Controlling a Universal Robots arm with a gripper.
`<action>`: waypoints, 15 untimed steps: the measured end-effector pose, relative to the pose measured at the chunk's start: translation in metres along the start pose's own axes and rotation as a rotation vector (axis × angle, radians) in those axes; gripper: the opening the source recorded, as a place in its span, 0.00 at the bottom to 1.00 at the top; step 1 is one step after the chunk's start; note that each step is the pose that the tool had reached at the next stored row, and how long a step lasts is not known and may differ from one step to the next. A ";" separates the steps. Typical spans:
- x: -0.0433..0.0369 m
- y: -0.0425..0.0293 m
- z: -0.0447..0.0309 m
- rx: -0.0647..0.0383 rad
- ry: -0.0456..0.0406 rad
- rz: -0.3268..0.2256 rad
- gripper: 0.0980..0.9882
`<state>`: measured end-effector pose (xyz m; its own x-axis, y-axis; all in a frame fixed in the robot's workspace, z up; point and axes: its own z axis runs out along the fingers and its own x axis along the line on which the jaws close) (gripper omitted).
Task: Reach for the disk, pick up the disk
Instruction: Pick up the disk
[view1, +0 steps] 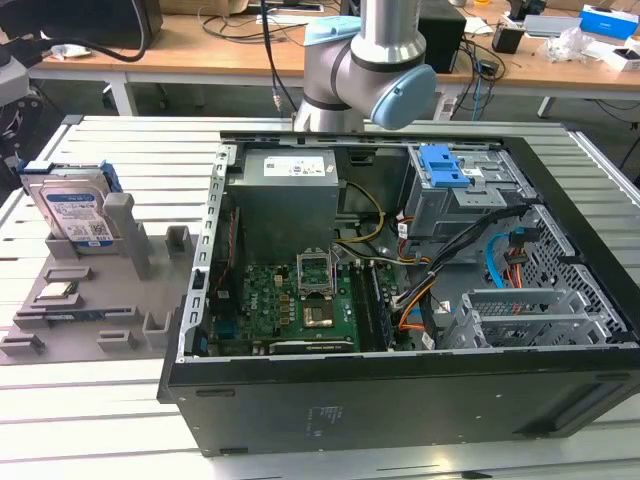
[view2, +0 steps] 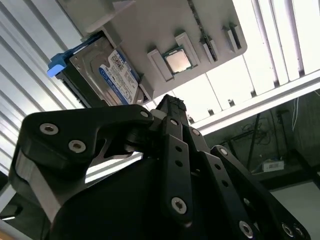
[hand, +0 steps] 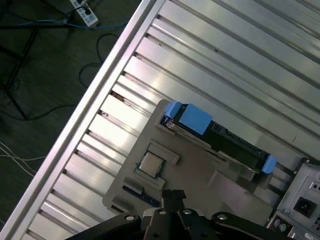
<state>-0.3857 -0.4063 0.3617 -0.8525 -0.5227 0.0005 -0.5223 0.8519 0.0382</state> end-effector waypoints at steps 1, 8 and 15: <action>0.0000 0.0000 0.0000 0.000 0.0004 -0.009 0.01; 0.0000 0.0000 0.0000 0.000 0.0039 -0.101 0.01; 0.0000 0.0000 0.0000 0.000 0.0070 -0.184 0.01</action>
<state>-0.3857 -0.4063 0.3618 -0.7426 -0.6697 0.0005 -0.6692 0.7421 0.0382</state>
